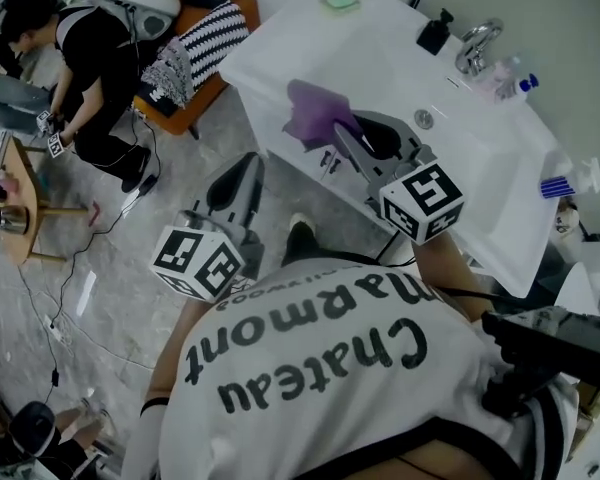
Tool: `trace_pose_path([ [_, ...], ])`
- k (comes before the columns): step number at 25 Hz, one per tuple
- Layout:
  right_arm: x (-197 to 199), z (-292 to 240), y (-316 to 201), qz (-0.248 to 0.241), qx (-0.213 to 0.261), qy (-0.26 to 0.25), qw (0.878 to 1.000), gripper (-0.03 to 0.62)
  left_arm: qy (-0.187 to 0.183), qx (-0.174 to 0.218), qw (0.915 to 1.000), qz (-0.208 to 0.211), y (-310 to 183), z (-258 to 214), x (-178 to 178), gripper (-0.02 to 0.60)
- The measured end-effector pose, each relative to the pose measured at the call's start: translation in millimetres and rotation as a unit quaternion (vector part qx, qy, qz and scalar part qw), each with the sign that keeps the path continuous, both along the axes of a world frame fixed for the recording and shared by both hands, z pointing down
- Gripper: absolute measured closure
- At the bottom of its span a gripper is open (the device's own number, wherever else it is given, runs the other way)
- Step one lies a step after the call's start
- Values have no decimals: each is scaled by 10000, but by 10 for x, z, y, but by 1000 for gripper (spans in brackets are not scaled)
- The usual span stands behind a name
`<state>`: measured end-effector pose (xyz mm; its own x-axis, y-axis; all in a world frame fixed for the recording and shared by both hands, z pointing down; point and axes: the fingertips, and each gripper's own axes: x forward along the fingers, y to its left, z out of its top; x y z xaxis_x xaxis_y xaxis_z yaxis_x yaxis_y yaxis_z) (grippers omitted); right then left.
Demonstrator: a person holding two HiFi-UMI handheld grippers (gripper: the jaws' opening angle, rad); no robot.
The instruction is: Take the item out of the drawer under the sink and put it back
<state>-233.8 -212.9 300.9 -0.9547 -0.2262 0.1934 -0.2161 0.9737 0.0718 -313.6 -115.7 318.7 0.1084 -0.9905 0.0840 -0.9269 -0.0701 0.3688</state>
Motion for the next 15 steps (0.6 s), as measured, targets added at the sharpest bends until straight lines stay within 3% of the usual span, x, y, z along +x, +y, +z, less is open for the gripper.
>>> trace_pose_path([
  [15,-723,29,-800,-273,114,126,9995,543,195,-102,9996,-176,-813,32,-642,572],
])
